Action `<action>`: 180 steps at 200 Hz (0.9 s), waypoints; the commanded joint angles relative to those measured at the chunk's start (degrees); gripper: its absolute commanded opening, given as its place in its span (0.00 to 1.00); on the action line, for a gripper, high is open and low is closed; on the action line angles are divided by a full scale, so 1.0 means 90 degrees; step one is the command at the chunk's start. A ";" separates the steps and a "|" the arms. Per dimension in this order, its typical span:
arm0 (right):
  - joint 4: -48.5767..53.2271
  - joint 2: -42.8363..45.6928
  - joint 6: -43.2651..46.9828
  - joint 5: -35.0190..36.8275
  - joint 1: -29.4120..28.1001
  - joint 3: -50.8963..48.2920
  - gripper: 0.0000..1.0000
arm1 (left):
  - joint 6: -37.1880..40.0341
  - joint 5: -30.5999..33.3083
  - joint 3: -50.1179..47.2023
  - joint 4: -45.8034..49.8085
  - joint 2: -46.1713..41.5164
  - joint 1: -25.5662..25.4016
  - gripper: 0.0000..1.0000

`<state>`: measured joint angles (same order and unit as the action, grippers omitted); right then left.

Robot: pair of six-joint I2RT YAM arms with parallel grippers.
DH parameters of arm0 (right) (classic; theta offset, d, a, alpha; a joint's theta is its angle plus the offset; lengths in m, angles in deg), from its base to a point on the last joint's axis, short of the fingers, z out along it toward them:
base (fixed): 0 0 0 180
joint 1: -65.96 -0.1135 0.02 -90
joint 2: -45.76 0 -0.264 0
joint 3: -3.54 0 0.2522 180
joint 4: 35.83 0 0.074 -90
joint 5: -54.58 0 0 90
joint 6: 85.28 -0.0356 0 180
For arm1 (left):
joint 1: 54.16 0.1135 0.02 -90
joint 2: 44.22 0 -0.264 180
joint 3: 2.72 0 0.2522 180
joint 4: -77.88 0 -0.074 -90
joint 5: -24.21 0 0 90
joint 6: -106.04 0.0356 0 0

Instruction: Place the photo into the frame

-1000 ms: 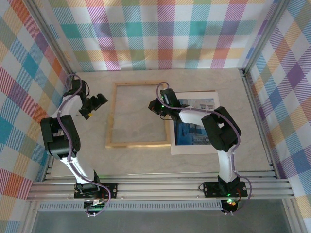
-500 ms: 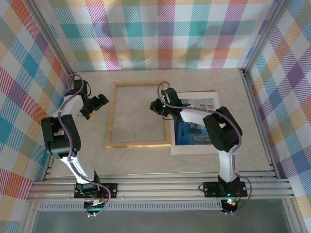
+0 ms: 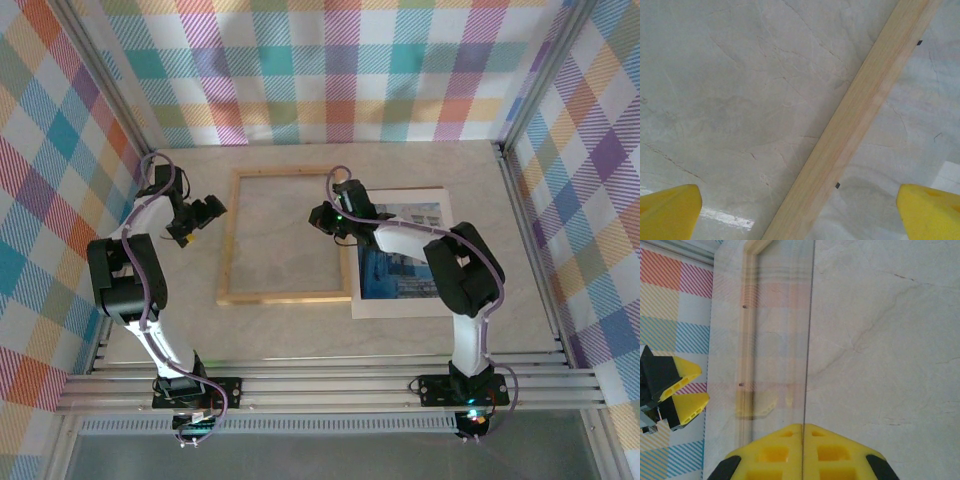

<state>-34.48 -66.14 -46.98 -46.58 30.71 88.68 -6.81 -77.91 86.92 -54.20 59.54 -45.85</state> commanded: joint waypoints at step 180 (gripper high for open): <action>0.0189 0.0396 0.0156 0.0215 0.0044 -0.0176 0.00 | 0.0146 -0.0011 0.0029 0.0092 0.0091 -0.0111 1.00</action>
<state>-33.52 -65.15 -46.87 -45.84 30.71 87.74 -6.62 -77.91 86.94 -54.16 60.11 -46.26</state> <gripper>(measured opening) 0.067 0.997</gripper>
